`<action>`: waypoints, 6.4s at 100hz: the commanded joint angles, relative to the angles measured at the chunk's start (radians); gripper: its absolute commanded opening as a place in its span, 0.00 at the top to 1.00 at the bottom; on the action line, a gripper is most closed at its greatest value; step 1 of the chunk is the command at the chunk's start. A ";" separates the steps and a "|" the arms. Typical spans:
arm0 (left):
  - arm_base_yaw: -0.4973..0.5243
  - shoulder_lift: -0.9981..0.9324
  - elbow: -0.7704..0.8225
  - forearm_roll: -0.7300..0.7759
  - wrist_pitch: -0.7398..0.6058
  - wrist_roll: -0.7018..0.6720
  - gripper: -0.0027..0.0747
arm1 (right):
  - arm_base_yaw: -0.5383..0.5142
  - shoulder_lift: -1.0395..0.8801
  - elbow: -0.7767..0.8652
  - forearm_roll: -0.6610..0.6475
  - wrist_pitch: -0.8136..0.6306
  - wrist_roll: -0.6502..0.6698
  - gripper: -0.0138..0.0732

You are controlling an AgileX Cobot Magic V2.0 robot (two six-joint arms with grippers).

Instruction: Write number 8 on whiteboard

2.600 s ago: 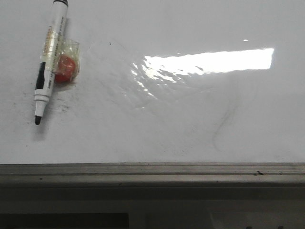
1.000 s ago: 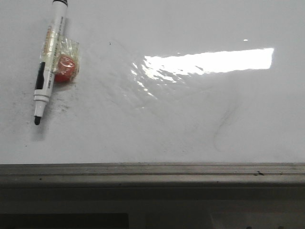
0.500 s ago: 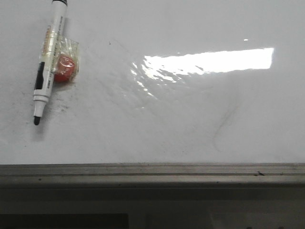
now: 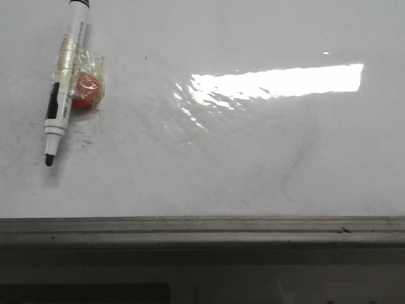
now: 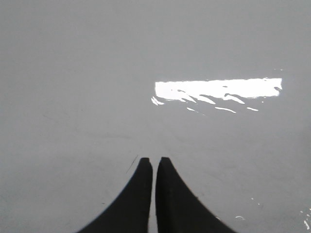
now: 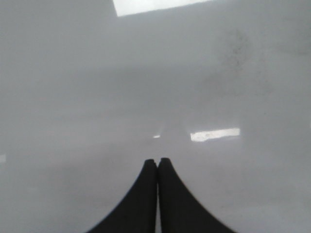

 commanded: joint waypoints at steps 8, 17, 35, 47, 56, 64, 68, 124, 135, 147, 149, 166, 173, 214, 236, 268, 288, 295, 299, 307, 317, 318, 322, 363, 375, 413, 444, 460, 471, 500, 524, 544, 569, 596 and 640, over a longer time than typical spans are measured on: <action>0.003 0.087 -0.046 -0.007 -0.109 -0.006 0.78 | -0.004 0.062 -0.040 0.003 -0.063 0.000 0.91; 0.003 0.128 -0.046 -0.012 -0.169 -0.006 0.52 | -0.004 0.068 -0.040 0.003 -0.063 0.000 0.91; -0.008 0.211 -0.044 -0.014 -0.320 -0.014 0.37 | -0.004 0.068 -0.038 0.003 -0.079 0.000 0.91; -0.074 0.279 -0.046 0.049 -0.402 -0.019 0.38 | -0.004 0.068 -0.038 0.003 -0.079 0.000 0.91; -0.168 0.338 -0.046 0.081 -0.453 -0.062 0.38 | -0.004 0.068 -0.038 0.003 -0.079 0.000 0.91; -0.261 0.392 -0.046 0.083 -0.474 -0.085 0.38 | -0.004 0.068 -0.038 0.003 -0.079 0.000 0.91; -0.314 0.420 -0.046 0.083 -0.478 -0.085 0.38 | -0.004 0.068 -0.038 0.003 -0.079 0.000 0.91; -0.647 0.727 -0.048 -0.032 -0.612 -0.096 0.43 | -0.004 0.068 -0.036 0.003 -0.082 0.000 0.91; -0.647 0.780 -0.062 -0.032 -0.620 -0.121 0.46 | -0.004 0.068 -0.036 0.003 -0.082 0.000 0.91; -0.647 0.826 -0.079 -0.032 -0.643 -0.139 0.49 | -0.004 0.068 -0.036 0.003 -0.082 0.000 0.91; -0.647 0.833 -0.084 -0.032 -0.644 -0.139 0.50 | -0.004 0.068 -0.036 0.003 -0.082 0.000 0.91; -0.647 0.873 -0.086 -0.032 -0.651 -0.139 0.67 | 0.026 0.068 -0.036 0.003 -0.094 0.000 0.91; -0.647 0.883 -0.086 -0.032 -0.644 -0.139 0.77 | 0.084 0.068 -0.036 0.003 -0.085 0.000 0.91; -0.647 0.891 -0.086 0.086 -0.628 -0.135 0.99 | 0.368 0.069 -0.038 0.003 -0.074 -0.057 0.91; -0.647 0.885 -0.086 0.267 -0.674 -0.139 0.99 | 0.476 0.069 -0.066 0.003 -0.040 -0.191 0.91; -0.647 0.885 -0.131 0.570 -0.682 -0.139 0.99 | 0.591 0.189 -0.176 0.003 -0.040 -0.333 0.91; -0.647 0.888 -0.188 0.658 -0.673 -0.126 0.99 | 0.722 0.339 -0.282 0.003 -0.046 -0.335 0.79; -0.647 0.890 -0.195 0.703 -0.668 -0.111 0.99 | 0.783 0.398 -0.320 0.035 -0.064 -0.333 0.65; -0.647 0.890 -0.197 0.726 -0.668 -0.111 0.99 | 0.820 0.433 -0.342 0.065 -0.075 -0.333 0.57; -0.647 0.890 -0.197 0.773 -0.670 -0.111 0.99 | 0.875 0.504 -0.386 0.075 -0.081 -0.333 0.48; -0.647 0.890 -0.197 0.804 -0.670 -0.111 0.99 | 0.920 0.580 -0.434 0.086 -0.091 -0.333 0.46; -0.647 0.890 -0.197 0.804 -0.670 -0.111 0.99 | 0.925 0.585 -0.437 0.088 -0.091 -0.333 0.46; -0.647 0.890 -0.197 0.804 -0.670 -0.111 0.99 | 0.935 0.608 -0.453 0.096 -0.095 -0.333 0.46; -0.647 0.890 -0.197 0.800 -0.679 -0.111 0.99 | 0.956 0.735 -0.518 0.154 -0.145 -0.333 0.46; -0.647 0.890 -0.197 0.805 -0.687 -0.111 0.99 | 0.956 0.758 -0.518 0.172 -0.152 -0.333 0.53; -0.647 0.890 -0.197 0.807 -0.687 -0.146 0.78 | 0.956 0.767 -0.518 0.203 -0.157 -0.330 0.92; -0.647 0.790 -0.197 0.807 -0.600 -0.282 0.53 | 0.956 0.767 -0.518 0.212 -0.164 -0.311 0.92; -0.647 0.578 -0.197 0.748 -0.409 -0.366 0.53 | 0.933 0.766 -0.523 0.212 -0.164 -0.254 0.92; -0.647 0.452 -0.197 0.610 -0.268 -0.366 0.53 | 0.910 0.766 -0.559 0.212 -0.150 -0.234 0.92; -0.647 0.320 -0.197 0.593 -0.195 -0.366 0.53 | 0.767 0.768 -0.729 0.212 -0.005 -0.220 0.89; -0.647 0.322 -0.197 0.593 -0.195 -0.366 0.53 | 0.684 0.820 -0.755 0.212 0.058 -0.196 0.89; -0.647 0.322 -0.197 0.593 -0.195 -0.366 0.53 | 0.690 0.913 -0.755 0.212 0.110 -0.195 0.89; -0.647 0.322 -0.197 0.593 -0.195 -0.366 0.53 | 0.683 0.846 -0.755 0.130 0.265 -0.180 0.89; -0.647 0.322 -0.197 0.593 -0.195 -0.366 0.53 | 0.783 0.928 -0.753 0.171 0.113 -0.175 0.89; -0.647 0.322 -0.197 0.593 -0.195 -0.366 0.53 | 0.720 0.863 -0.753 0.014 0.051 -0.044 0.89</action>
